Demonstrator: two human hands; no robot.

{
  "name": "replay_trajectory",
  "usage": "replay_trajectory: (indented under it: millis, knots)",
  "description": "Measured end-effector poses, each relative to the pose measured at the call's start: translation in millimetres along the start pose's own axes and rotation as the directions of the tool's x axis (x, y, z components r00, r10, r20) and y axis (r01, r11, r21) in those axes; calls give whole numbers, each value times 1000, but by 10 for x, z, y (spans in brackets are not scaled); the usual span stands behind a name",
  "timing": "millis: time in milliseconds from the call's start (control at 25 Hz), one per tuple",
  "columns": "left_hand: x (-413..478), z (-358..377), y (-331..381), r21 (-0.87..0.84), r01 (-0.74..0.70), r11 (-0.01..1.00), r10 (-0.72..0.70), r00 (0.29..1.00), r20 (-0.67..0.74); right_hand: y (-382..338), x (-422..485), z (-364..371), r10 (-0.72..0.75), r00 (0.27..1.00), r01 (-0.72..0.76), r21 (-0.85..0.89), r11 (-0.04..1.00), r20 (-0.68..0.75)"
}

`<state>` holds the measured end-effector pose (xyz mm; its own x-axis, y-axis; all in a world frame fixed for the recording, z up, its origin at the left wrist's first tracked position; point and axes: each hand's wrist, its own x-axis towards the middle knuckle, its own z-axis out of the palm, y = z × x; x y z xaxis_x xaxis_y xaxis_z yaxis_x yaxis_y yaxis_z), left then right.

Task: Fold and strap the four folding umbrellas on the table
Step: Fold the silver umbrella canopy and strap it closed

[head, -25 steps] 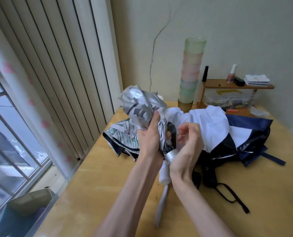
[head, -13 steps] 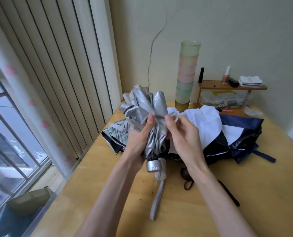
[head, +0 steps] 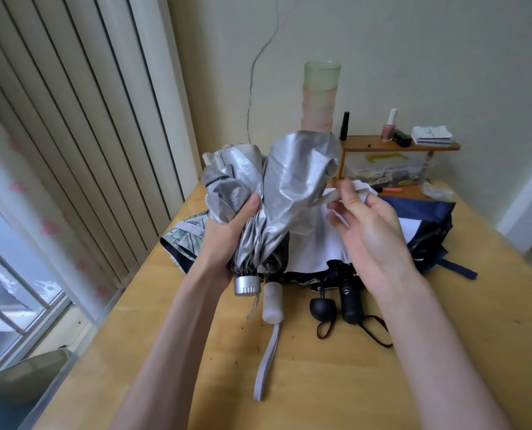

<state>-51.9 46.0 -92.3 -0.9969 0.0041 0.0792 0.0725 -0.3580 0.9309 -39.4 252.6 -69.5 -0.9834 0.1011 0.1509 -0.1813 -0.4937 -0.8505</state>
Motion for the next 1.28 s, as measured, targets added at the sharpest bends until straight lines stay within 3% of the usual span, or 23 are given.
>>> replay_trajectory:
  millis: [120, 240, 440, 560, 680, 920, 1280]
  knots:
    - [57, 11, -14, -59, 32, 998, -32, 999, -6, -34, 14, -7, 63, 996, -71, 157, 985, 55]
    - [82, -1, -26, -104, 53, 993, -54, 999, -4, -8, 40, -26, 88, 996, -88, 127, 988, 10]
    - [41, 43, -22, -106, 75, 992, -70, 996, 53, 77, -11, 74, 134, 977, -74, -329, 942, 166]
    - [-16, 92, -5, 117, 22, 993, -37, 991, 127, 146, -26, 156, 22, 999, 4, -481, 877, 48]
    - [-82, 195, -6, 303, -22, 953, -45, 976, 212, 166, 3, 190, -72, 997, 80, -589, 804, 37]
    - [-11, 112, -10, 119, 79, 990, -87, 994, 61, -35, 79, 8, 79, 973, 12, -387, 922, 218]
    - [43, -99, 100, 76, 131, 988, -119, 982, -150, -25, 107, -74, 0, 996, 39, -469, 882, 85]
